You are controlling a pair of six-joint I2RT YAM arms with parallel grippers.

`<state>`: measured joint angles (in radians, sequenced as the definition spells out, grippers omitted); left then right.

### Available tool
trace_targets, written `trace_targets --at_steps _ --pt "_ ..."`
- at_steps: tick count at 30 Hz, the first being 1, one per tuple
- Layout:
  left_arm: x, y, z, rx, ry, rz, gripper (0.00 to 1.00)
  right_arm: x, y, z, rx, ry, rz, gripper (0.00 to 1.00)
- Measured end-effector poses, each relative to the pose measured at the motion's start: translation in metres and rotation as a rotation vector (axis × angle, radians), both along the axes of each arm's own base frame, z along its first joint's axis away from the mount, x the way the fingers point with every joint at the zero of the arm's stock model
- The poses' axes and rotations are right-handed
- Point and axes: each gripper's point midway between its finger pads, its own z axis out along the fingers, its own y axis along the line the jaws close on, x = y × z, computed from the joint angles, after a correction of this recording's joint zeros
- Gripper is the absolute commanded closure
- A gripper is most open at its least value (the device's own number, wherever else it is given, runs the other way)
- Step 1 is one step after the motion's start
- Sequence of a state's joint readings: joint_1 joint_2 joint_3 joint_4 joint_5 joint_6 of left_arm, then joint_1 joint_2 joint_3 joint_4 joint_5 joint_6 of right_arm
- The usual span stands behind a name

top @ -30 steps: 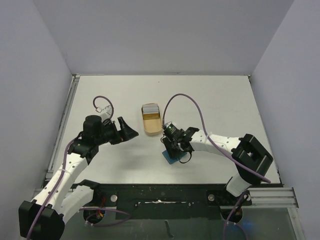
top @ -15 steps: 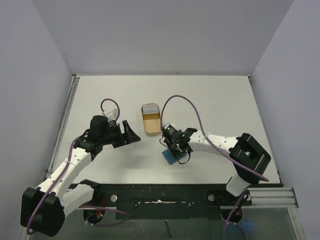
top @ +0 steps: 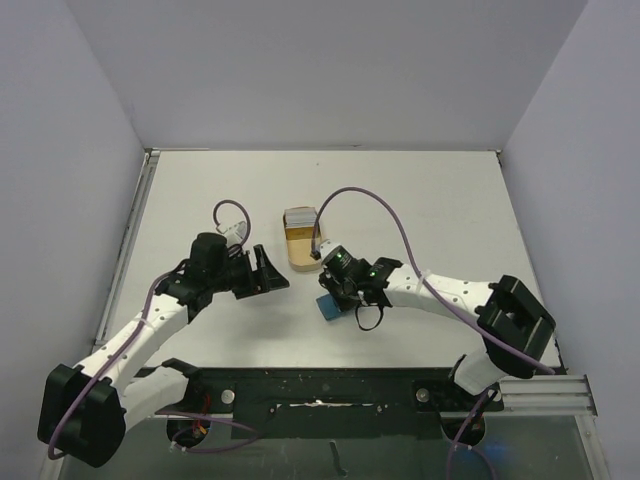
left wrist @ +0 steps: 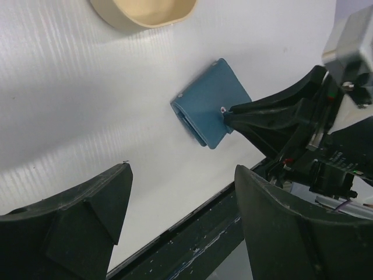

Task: Put the credit cards into the card holder
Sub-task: Open the card holder at the center of the board.

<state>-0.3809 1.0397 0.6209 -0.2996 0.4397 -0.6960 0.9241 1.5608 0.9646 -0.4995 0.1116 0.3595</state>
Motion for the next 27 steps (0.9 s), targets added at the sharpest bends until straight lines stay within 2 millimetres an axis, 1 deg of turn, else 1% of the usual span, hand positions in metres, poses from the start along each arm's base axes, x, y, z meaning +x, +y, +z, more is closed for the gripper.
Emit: trace_targets --at_steps 3,7,10,12,16,21,27 --pt "-0.005 -0.007 0.002 -0.001 -0.033 -0.037 0.31 0.005 0.011 0.019 0.065 -0.055 0.035 1.00" --pt "-0.013 -0.019 0.009 0.022 -0.126 -0.127 0.32 0.012 0.023 0.052 0.180 -0.165 0.104 1.00" --pt "-0.016 -0.030 0.015 0.025 -0.202 -0.194 0.32 0.013 0.027 0.068 0.233 -0.237 0.165 0.99" --pt "-0.016 -0.038 0.017 0.015 -0.248 -0.231 0.32 0.015 0.029 0.073 0.241 -0.264 0.200 0.99" --pt "-0.016 -0.051 0.012 0.009 -0.296 -0.287 0.32 0.017 0.030 0.074 0.231 -0.300 0.251 0.98" --pt "-0.005 -0.060 0.002 0.004 -0.302 -0.287 0.34 0.019 0.023 0.066 0.215 -0.308 0.273 0.98" --pt "0.005 -0.065 -0.014 -0.006 -0.237 -0.228 0.34 0.013 0.004 0.053 0.230 -0.321 0.251 0.98"
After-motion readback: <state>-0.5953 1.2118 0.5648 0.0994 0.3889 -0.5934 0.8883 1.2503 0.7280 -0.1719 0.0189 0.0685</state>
